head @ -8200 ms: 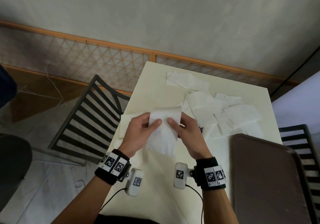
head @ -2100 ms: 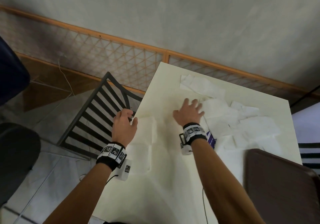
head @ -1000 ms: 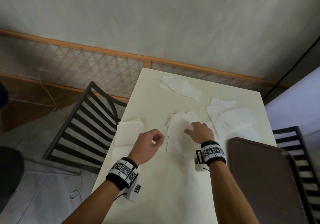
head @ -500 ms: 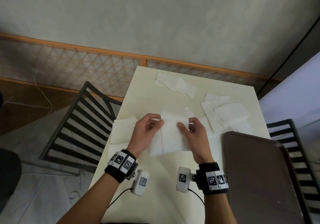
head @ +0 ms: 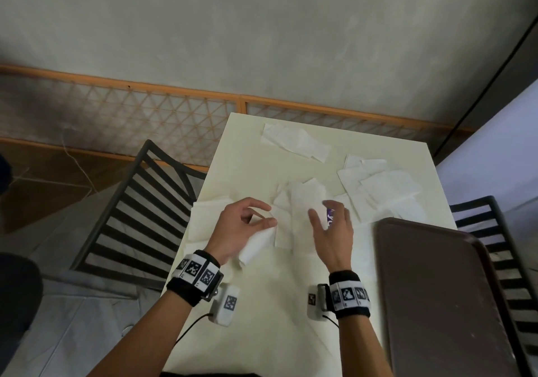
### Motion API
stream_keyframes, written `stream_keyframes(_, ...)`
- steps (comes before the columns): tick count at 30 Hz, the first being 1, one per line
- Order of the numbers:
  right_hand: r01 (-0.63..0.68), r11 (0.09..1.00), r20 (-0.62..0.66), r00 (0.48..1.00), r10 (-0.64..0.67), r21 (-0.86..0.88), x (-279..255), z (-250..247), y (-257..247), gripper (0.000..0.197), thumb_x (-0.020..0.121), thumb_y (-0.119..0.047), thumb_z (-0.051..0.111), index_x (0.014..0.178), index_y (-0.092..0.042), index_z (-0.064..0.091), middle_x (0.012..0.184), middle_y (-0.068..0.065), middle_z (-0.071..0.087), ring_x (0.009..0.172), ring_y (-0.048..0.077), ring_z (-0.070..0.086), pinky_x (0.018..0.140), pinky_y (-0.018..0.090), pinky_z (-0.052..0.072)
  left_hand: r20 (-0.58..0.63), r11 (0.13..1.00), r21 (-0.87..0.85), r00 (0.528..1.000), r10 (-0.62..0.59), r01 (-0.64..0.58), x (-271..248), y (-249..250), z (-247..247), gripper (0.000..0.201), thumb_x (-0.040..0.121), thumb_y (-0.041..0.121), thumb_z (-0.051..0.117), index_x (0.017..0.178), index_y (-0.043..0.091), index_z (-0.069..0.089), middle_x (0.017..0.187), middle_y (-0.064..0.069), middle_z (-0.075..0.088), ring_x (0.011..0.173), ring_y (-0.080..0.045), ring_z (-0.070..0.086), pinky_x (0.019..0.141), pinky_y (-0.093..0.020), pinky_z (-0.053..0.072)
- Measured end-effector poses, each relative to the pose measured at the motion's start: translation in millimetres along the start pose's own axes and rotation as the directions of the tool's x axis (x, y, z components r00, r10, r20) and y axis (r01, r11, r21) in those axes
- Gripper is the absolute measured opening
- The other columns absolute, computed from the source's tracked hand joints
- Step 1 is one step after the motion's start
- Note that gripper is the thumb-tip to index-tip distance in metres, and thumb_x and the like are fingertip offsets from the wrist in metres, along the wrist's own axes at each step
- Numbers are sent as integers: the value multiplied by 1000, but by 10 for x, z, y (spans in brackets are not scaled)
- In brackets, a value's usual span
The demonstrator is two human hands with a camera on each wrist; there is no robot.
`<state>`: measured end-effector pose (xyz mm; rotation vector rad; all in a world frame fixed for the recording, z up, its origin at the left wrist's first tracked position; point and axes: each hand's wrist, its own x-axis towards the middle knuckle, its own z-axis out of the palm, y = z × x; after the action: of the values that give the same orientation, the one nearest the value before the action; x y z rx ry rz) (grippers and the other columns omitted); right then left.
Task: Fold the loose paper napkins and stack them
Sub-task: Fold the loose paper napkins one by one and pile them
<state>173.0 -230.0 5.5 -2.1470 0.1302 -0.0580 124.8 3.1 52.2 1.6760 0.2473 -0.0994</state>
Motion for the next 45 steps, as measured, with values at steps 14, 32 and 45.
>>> stream_keyframes(14, -147, 835, 503, 847, -170, 530, -181, -262, -1052, 21, 100, -15, 79, 119, -13, 70, 110, 17, 81, 95, 24, 74, 82, 32, 57, -188, 982, -13, 966, 180, -186, 43, 433, -455, 21, 107, 32, 66, 115, 18, 80, 125, 11, 77, 121, -16, 71, 112, -55, 53)
stream_keyframes(32, -106, 808, 340, 933, -121, 579, -133, 145, -1250, 23, 102, -2, 69, 119, -15, 77, 109, 13, 81, 99, 26, 76, 79, 35, 61, 9, 954, -296, 998, 56, -51, -129, 168, -340, 28, 108, 16, 59, 133, 16, 71, 133, -13, 74, 127, -31, 68, 112, -57, 53)
stream_keyframes(45, -145, 822, 389, 916, -99, 551, -59, 176, -1189, 15, 102, -12, 76, 117, -14, 77, 118, 8, 79, 113, 27, 74, 89, 41, 60, 33, 873, -488, 999, -2, 18, -133, 212, -350, 49, 98, 17, 53, 146, 14, 63, 143, -26, 64, 123, -35, 63, 103, -52, 50)
